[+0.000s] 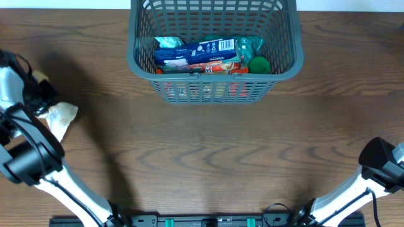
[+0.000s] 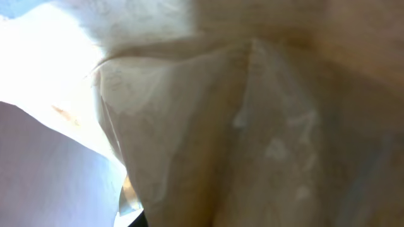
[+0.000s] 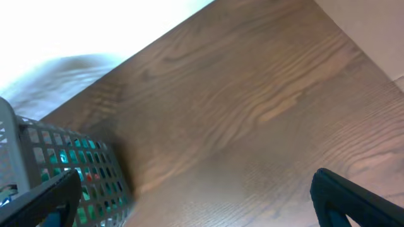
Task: Pack container
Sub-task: 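Carry the cream bag with the left gripper and release it into the basket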
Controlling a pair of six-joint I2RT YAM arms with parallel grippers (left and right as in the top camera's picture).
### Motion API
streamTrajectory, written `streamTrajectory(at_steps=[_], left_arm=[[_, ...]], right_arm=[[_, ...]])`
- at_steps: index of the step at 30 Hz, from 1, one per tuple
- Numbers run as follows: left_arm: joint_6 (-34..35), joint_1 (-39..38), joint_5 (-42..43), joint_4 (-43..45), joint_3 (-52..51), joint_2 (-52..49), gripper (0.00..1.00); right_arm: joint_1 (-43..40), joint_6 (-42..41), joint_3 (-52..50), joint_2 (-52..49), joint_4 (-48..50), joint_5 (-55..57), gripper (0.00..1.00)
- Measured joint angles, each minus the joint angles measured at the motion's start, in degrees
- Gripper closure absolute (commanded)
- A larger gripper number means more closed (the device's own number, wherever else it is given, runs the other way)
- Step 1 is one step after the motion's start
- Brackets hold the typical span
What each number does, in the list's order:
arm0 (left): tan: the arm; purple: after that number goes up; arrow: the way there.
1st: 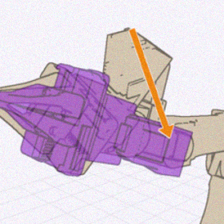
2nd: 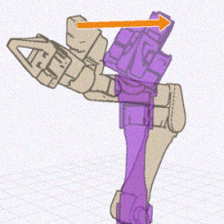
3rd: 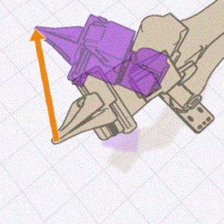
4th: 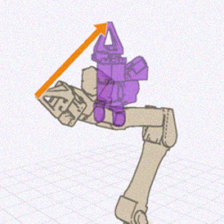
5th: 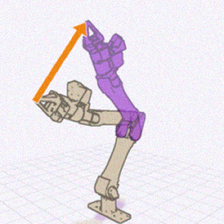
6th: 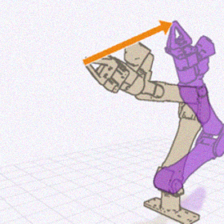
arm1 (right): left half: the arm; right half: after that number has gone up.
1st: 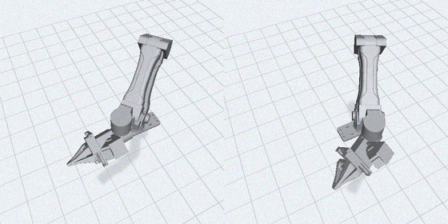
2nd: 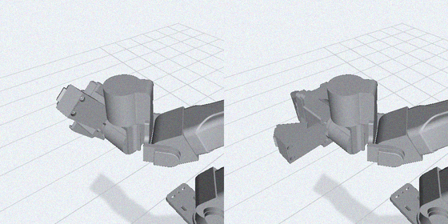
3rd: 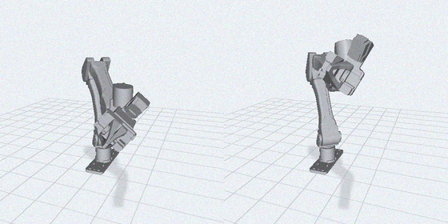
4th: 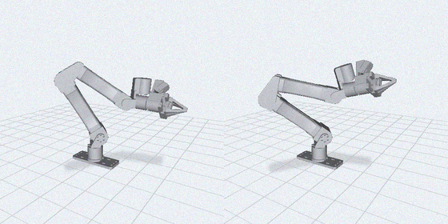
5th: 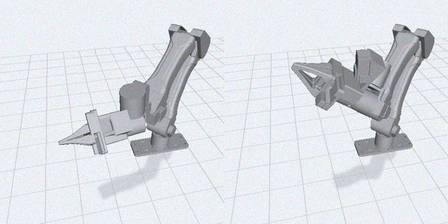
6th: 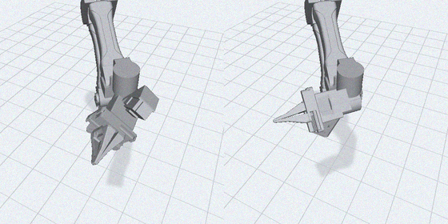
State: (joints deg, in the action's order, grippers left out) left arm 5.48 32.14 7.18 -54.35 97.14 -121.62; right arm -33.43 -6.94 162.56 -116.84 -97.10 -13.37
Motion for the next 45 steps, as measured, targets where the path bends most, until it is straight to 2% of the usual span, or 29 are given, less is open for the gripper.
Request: streamTrajectory(at_steps=[4, 11, 15, 17, 21, 24, 26, 30, 38, 40, 42, 43, 44, 45], left_arm=[[-1.6, -4.74, 0.35, -4.07, 3.06, 9.6, 0.94], [-11.04, -19.98, 0.59, -4.96, 21.0, 23.23, 0.94], [-25.97, -30.6, 0.63, -0.92, 26.91, 27.12, 0.94], [-35.71, -35.93, 1.03, 1.42, 27.54, 27.78, 0.95], [-53.96, -44.68, 1.46, 4.85, 27.56, 25.62, 0.94], [-63.28, -48.94, 1.95, 7.15, 27.54, 22.01, 0.94], [-67.14, -50.86, 2.89, 8.04, 27.5, 19.34, 0.94], [-71.25, -53.37, 4.61, 8.09, 27.45, 13.49, 0.94], [-73.05, -54.42, 5.53, 2.16, 27.3, 2.12, 0.93], [-73.0, -54.34, 5.55, 0.0, 27.19, -0.44, 0.86], [-72.22, -54.29, 5.57, -1.42, 27.12, -2.56, 0.67], [-71.01, -54.27, 5.6, -1.95, 27.06, -3.5, 0.5], [-70.2, -54.23, 5.6, -2.58, 27.04, -4.2, 0.37], [-69.68, -54.18, 5.62, -3.06, 26.99, -4.7, 0.11]], right_arm=[[0.0, -0.02, 0.0, 0.0, 0.0, -0.24, 0.01], [0.0, 0.0, 0.0, 0.0, 0.02, -0.37, 0.01], [0.0, 0.0, 0.0, 0.0, 0.0, -0.37, 0.01], [0.0, 0.07, 0.0, 0.0, 0.0, -0.35, 0.01], [0.0, 0.46, 0.0, 0.0, 0.02, -0.37, 0.01], [0.0, 0.66, 0.0, 0.0, 0.02, -0.37, 0.01], [0.0, 0.68, 0.0, 0.0, 0.0, -0.37, 0.01], [0.0, 0.68, 0.0, 0.0, 0.0, -0.37, 0.01], [0.0, 1.09, 0.0, 0.0, 0.0, -0.37, 0.01], [0.0, 1.11, 0.0, 0.0, 0.0, -0.37, 0.01], [0.0, 1.11, 0.0, 0.0, 0.02, -0.37, 0.01], [0.0, 1.11, 0.0, 0.0, 0.0, -0.37, 0.01], [0.0, 1.11, 0.0, 0.0, 0.0, -0.37, 0.01], [0.0, 1.11, 0.0, 0.0, 0.02, -0.37, 0.01]])
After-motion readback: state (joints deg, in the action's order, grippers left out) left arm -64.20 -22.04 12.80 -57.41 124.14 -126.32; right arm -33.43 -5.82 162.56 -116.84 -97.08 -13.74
